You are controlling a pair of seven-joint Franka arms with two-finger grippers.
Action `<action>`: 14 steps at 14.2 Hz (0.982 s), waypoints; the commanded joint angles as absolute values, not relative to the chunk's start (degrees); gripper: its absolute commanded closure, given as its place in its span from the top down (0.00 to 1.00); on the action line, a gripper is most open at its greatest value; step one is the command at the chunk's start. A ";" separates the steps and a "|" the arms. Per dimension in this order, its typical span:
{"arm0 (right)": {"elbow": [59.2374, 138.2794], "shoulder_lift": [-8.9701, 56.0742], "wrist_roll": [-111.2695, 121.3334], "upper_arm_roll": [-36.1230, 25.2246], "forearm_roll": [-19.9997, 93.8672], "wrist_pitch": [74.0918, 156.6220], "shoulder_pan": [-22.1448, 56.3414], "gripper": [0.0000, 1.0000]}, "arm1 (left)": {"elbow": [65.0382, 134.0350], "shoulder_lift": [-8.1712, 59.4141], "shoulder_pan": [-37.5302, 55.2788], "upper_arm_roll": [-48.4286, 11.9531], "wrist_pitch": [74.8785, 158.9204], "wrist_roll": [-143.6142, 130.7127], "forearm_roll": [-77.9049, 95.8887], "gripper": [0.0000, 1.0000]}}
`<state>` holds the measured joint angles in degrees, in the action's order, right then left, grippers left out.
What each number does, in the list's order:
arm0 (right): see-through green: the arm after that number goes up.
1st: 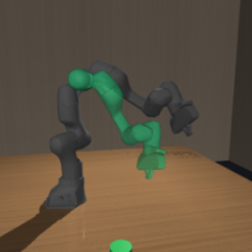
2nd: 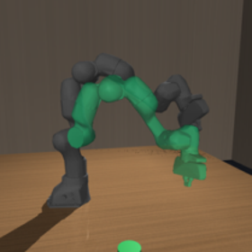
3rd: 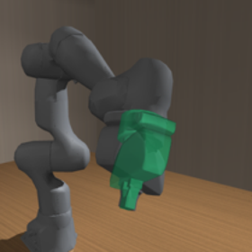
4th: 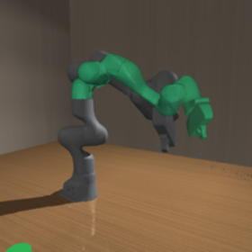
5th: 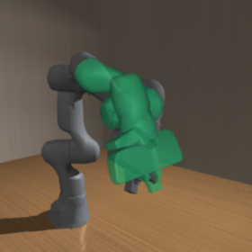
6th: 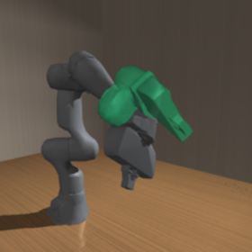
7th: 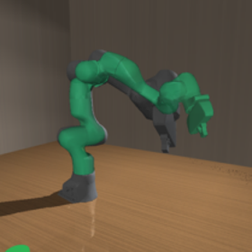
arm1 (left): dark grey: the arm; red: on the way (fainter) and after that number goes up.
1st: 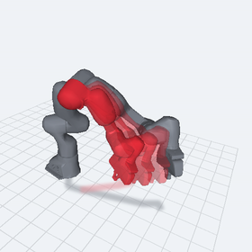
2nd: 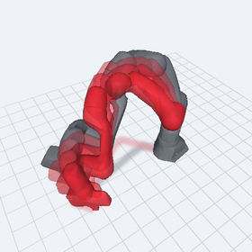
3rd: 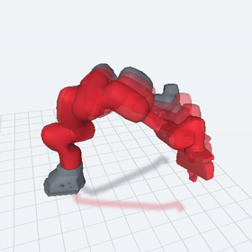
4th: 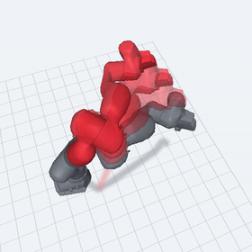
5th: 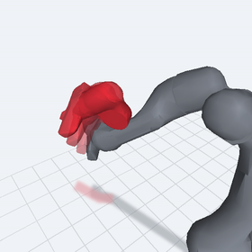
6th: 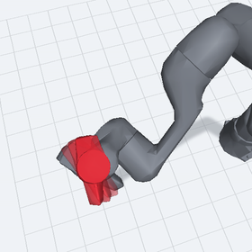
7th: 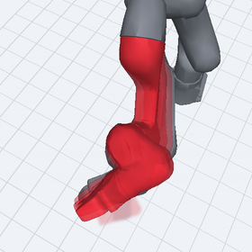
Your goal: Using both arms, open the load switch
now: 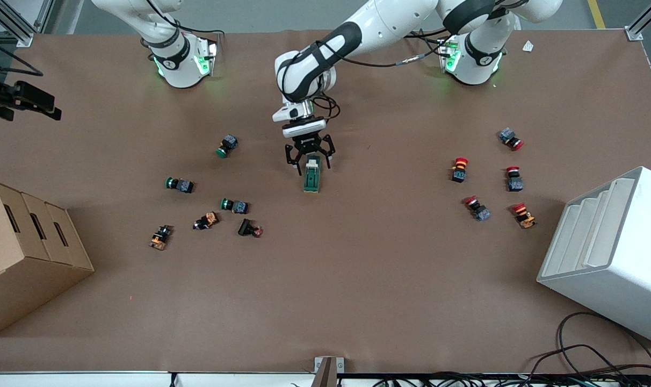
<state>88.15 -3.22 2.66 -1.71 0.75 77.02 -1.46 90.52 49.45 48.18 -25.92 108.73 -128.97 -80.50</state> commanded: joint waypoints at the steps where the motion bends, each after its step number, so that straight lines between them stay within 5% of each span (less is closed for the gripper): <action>1: 92.90 -7.38 2.37 -2.11 0.00 78.66 -1.05 1.00 | 85.18 48.87 47.81 -26.46 108.20 -122.89 -72.71 1.00; 7: 92.90 -7.12 2.46 -1.93 0.00 80.86 -0.70 1.00 | 81.74 35.09 40.80 -25.76 107.50 -97.35 -46.45 1.00; 14: 92.90 -7.12 2.37 -1.93 0.09 81.21 0.09 1.00 | 81.39 18.83 17.44 -26.19 103.54 -58.86 -25.78 1.00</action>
